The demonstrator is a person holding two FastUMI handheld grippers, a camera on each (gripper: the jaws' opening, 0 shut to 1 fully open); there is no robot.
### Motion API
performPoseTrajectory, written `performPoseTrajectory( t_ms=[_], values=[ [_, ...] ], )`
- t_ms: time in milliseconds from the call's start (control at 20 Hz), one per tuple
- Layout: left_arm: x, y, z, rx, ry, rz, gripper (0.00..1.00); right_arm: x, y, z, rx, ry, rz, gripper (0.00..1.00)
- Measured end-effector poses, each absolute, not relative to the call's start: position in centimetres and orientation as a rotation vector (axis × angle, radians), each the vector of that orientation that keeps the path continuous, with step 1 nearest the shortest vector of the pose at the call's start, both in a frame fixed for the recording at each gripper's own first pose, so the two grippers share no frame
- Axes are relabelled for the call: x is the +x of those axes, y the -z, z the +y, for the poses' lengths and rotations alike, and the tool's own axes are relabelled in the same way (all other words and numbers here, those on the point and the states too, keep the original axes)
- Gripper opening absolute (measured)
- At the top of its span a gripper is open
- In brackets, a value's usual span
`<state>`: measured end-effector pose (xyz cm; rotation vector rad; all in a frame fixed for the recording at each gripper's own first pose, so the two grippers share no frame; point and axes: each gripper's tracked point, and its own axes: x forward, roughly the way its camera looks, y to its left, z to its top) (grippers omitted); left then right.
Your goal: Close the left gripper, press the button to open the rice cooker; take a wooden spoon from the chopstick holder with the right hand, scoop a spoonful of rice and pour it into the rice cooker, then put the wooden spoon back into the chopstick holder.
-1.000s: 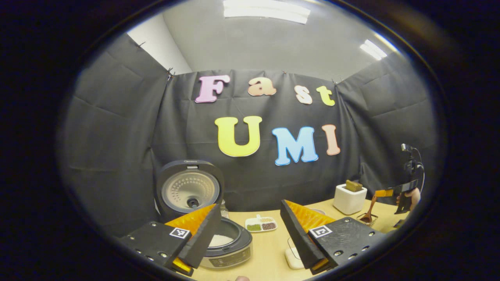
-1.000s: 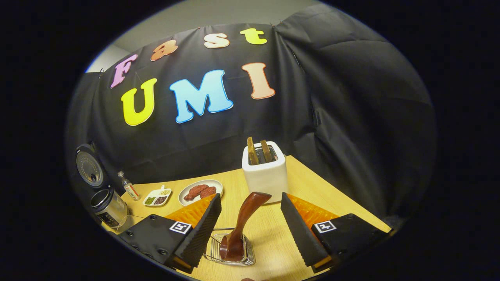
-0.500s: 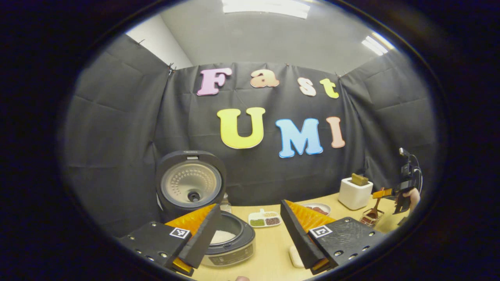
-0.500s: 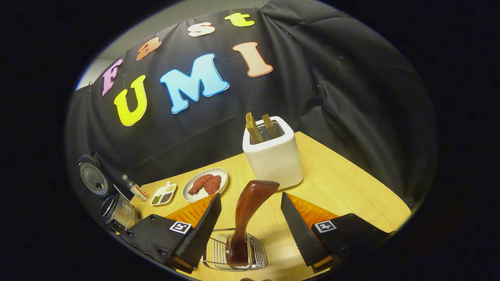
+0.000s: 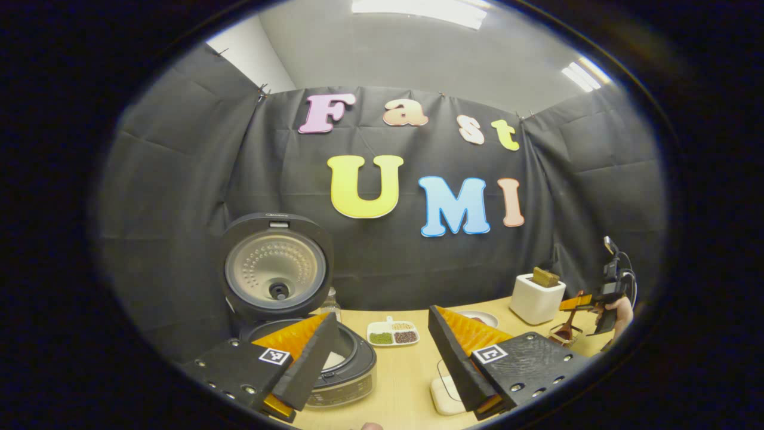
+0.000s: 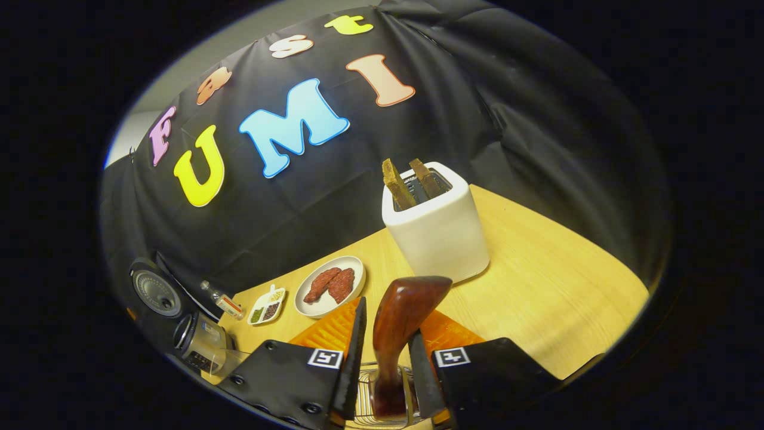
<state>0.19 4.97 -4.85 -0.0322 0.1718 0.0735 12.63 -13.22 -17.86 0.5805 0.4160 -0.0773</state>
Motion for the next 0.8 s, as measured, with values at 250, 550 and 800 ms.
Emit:
performPoseTrajectory(
  t_ms=[250,550,800],
  values=[
    [-0.5,6.5,6.6,-0.057,-0.095,0.191,0.94,12.1,15.6,-13.3,0.6,0.075,0.337,0.19],
    [-1.9,7.6,7.6,-0.097,-0.098,0.19,0.94,10.3,9.2,-14.0,0.511,0.136,0.154,0.19],
    [-3.0,8.0,8.1,-0.143,-0.101,0.172,0.94,9.2,5.5,-11.0,0.427,0.085,0.088,0.19]
  ],
)
